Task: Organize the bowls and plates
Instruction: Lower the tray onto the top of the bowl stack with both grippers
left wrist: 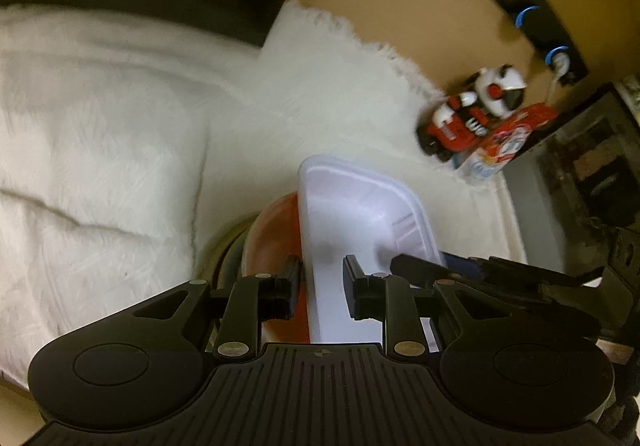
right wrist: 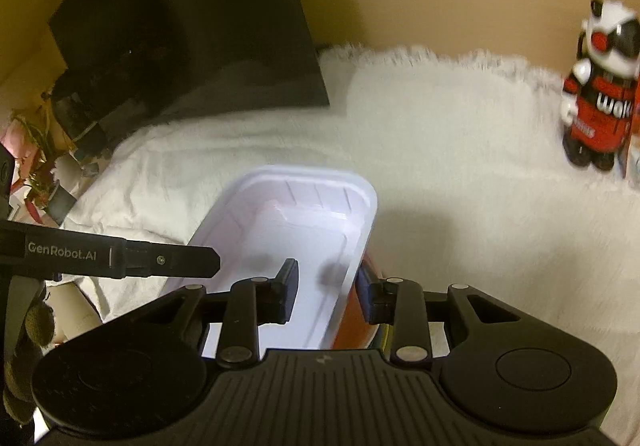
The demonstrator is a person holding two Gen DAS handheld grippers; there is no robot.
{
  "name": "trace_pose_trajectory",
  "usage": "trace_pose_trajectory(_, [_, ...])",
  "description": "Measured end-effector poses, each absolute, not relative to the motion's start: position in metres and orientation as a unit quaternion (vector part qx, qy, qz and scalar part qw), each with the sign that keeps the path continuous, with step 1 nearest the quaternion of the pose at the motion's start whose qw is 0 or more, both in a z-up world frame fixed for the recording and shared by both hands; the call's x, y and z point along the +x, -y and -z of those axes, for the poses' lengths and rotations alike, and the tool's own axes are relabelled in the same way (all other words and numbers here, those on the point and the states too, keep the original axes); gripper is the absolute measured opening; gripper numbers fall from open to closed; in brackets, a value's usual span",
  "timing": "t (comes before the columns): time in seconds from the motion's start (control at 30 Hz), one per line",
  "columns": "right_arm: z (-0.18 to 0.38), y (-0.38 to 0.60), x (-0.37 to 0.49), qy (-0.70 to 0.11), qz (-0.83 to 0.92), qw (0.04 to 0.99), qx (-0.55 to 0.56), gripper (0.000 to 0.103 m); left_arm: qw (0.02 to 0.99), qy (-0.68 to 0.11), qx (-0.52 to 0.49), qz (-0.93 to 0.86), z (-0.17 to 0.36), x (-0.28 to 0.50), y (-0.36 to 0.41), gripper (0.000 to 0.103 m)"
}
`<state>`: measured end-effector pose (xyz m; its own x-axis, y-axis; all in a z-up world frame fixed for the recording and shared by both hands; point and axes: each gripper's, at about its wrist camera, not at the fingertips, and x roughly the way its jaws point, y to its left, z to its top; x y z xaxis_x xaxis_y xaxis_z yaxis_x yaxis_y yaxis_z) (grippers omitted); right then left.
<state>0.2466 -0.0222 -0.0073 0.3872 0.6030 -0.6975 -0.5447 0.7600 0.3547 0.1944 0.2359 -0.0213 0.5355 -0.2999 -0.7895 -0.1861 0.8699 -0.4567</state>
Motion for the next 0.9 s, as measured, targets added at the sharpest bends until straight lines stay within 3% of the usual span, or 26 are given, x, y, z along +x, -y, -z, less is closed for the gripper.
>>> trace_pose_trajectory(0.4, [0.024, 0.014, 0.239, -0.456, -0.360, 0.814, 0.021, 0.032, 0.830, -0.490, -0.264, 0.037, 0.029, 0.191, -0.244, 0.025])
trace_pose_trajectory(0.9, [0.001, 0.026, 0.243, -0.412, -0.358, 0.836, 0.054, 0.032, 0.850, -0.463, -0.250, 0.038, 0.016, 0.200, -0.241, 0.025])
